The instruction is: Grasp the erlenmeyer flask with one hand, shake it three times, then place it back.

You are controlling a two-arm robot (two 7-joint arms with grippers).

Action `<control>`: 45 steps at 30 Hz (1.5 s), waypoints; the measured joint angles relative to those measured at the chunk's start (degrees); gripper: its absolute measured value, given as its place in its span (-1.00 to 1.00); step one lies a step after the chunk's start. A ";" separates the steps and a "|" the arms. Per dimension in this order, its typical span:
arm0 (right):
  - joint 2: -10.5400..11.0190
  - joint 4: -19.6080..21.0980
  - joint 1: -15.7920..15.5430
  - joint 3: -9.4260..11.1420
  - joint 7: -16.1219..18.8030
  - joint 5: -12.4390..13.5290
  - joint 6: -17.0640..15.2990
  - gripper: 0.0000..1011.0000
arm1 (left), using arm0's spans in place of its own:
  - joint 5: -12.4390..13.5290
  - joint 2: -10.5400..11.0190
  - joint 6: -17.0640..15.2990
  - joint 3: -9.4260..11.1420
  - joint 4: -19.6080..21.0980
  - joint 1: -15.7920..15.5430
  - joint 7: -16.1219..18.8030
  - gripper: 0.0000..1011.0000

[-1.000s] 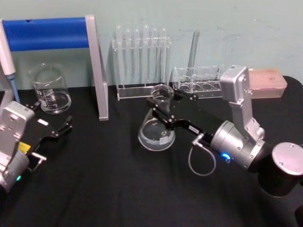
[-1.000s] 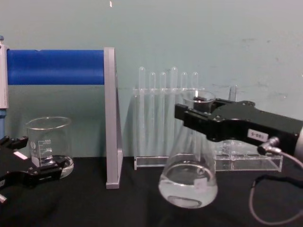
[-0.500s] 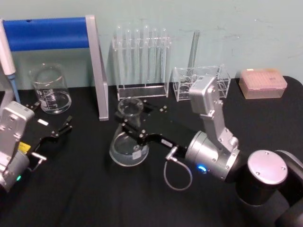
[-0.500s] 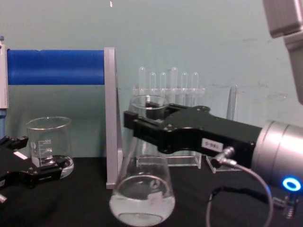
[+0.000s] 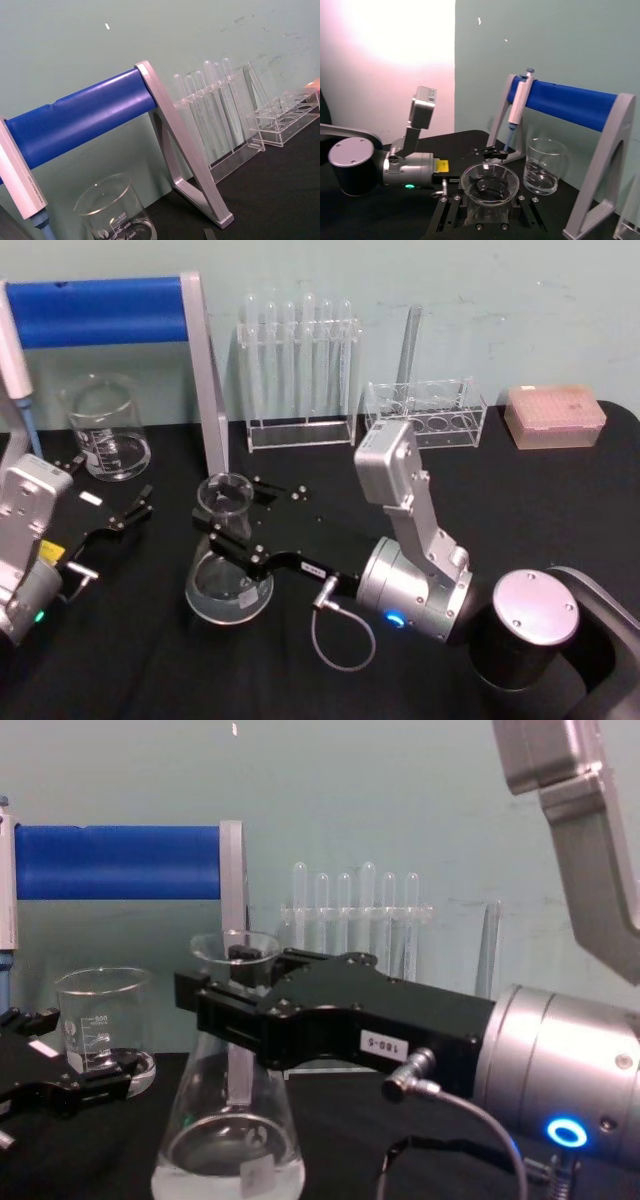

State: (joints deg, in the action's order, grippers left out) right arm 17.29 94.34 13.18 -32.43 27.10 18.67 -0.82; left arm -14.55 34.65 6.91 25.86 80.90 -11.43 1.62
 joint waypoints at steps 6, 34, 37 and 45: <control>0.03 -0.06 0.29 -0.41 0.25 0.33 -0.07 -0.10 | 0.00 0.00 0.00 0.00 0.00 0.00 0.00 0.98; 0.63 -5.47 1.33 12.31 -9.62 -2.36 1.12 -0.10 | 0.00 0.00 0.00 0.00 0.00 0.00 0.00 0.98; 0.59 -5.73 1.14 13.57 -10.29 -2.63 1.17 -0.10 | 0.00 0.00 0.00 0.00 0.00 0.00 0.00 0.98; 0.46 -5.99 0.43 16.54 -11.62 -3.35 1.19 -0.10 | 0.00 0.00 0.00 0.00 0.00 0.00 0.00 0.98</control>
State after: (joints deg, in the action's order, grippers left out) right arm 17.75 88.34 13.60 -15.90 15.48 15.33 0.37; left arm -14.55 34.65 6.91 25.86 80.90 -11.43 1.62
